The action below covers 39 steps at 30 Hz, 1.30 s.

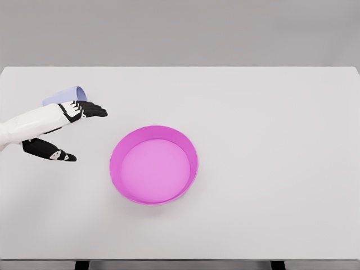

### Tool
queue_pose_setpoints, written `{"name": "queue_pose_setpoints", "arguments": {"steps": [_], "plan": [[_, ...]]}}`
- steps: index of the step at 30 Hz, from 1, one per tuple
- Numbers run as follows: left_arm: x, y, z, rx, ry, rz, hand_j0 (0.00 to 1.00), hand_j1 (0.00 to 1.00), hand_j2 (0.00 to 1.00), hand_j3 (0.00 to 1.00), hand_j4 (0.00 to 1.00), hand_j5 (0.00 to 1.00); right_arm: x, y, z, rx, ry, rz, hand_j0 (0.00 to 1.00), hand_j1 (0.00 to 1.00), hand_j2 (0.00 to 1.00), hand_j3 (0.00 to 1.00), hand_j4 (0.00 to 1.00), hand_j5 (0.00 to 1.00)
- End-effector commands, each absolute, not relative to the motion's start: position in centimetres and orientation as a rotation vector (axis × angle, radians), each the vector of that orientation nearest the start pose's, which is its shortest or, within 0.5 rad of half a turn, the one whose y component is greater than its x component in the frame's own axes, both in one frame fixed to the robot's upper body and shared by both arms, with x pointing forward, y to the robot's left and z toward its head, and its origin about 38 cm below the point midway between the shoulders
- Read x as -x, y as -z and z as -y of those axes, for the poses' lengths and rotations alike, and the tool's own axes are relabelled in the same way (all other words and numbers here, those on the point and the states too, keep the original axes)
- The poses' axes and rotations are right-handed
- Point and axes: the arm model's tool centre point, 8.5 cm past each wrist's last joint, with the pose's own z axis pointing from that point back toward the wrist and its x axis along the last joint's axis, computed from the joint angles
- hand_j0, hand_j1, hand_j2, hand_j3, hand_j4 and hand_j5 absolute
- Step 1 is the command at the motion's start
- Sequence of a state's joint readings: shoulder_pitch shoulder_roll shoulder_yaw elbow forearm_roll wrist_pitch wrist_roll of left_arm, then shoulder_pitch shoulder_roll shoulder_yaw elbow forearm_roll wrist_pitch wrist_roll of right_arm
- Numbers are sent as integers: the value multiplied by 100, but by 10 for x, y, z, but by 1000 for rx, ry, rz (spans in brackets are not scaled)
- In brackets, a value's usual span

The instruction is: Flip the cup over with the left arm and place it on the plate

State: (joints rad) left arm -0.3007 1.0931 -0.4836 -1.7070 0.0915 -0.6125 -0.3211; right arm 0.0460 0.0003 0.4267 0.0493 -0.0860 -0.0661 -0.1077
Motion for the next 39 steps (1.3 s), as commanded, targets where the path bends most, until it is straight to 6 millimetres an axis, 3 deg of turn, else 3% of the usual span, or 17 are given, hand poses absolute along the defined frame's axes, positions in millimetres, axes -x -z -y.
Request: {"name": "queue_pose_setpoints", "arguments": {"steps": [1,7,11,13,16,18,24,27,29,34,36,39], "plan": [[-352,-238,-341,-93,1677,1720,100,100,100,100,100,100,36,258,285,188,-322,-26,100,100,100,100,100,100],[-356,-246,-347,-76,1600,1755,100,100,100,100,100,100,36,258,285,188,-314,-26,100,100,100,100,100,100],[-367,-235,-373,-130,1530,1704,100,100,100,100,100,100,36,258,285,188,-314,-26,100,100,100,100,100,100],[-367,-237,-375,-107,1483,1725,100,100,100,100,100,100,36,258,285,188,-312,-26,100,100,100,100,100,100],[-357,-263,-364,-120,1514,1799,100,100,100,100,100,100,36,258,285,188,-312,-26,100,100,100,100,100,100],[-351,-269,-355,-105,1525,1837,100,100,100,100,100,100,36,258,285,188,-312,-26,100,100,100,100,100,100],[-367,-252,-345,-104,1388,1807,100,100,100,100,100,100,36,258,285,188,-314,-26,100,100,100,100,100,100],[-392,-245,-365,-115,1266,1776,100,100,100,100,100,100,36,258,285,188,-314,-26,100,100,100,100,100,100],[-426,-226,-360,-87,1243,1716,100,100,100,100,100,100,36,258,285,188,-314,-26,100,100,100,100,100,100],[-435,-206,-354,-70,1216,1647,100,100,100,100,100,100,36,258,285,188,-314,-26,100,100,100,100,100,100],[-439,-202,-359,-87,1189,1588,100,100,100,100,100,100,36,258,285,188,-312,-26,100,100,100,100,100,100],[-451,-193,-381,-160,1135,1512,100,100,100,100,100,100,36,258,285,188,-312,-26,100,100,100,100,100,100]]}}
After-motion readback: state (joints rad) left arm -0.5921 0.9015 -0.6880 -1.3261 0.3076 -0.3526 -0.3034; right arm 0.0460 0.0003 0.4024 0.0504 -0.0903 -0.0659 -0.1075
